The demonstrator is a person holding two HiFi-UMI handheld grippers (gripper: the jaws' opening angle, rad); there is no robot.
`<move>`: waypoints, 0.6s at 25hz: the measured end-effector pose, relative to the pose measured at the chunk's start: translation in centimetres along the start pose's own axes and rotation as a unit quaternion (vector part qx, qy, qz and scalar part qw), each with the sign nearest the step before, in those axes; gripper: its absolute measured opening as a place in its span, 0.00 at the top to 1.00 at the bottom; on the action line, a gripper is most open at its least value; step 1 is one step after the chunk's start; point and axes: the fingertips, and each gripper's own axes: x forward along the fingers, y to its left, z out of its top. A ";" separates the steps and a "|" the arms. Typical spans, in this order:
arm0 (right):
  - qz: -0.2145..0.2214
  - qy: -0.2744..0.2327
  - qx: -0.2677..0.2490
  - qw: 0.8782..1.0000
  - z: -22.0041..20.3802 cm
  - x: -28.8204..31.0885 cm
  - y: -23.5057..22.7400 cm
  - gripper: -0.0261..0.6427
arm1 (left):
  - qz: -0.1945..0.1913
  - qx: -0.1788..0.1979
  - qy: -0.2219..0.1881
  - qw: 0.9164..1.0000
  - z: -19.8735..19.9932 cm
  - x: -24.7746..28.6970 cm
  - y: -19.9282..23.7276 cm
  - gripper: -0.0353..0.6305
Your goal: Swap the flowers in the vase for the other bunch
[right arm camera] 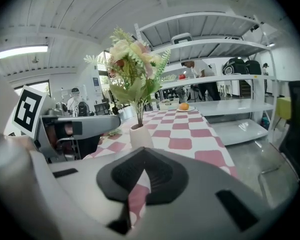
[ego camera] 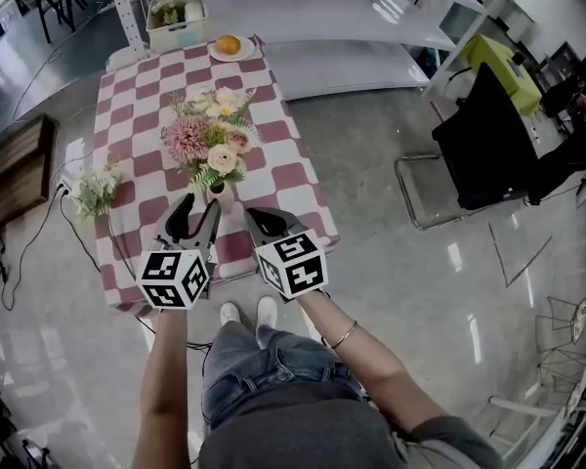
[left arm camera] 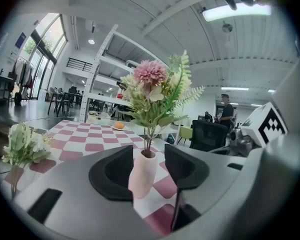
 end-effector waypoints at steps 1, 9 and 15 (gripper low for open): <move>0.001 0.001 -0.001 1.000 -0.1 -0.1 0.0 0.95 | 0.005 -0.001 0.001 1.000 -0.3 -0.3 0.1 0.64; 0.001 -0.007 -0.004 1.000 -0.3 -1.1 0.8 0.95 | 0.041 -0.020 -0.003 0.999 -1.3 -2.7 1.5 0.82; -0.003 -0.015 -0.004 1.000 -0.2 -1.9 2.2 0.95 | 0.045 -0.032 -0.005 0.998 -1.6 -4.9 1.9 0.89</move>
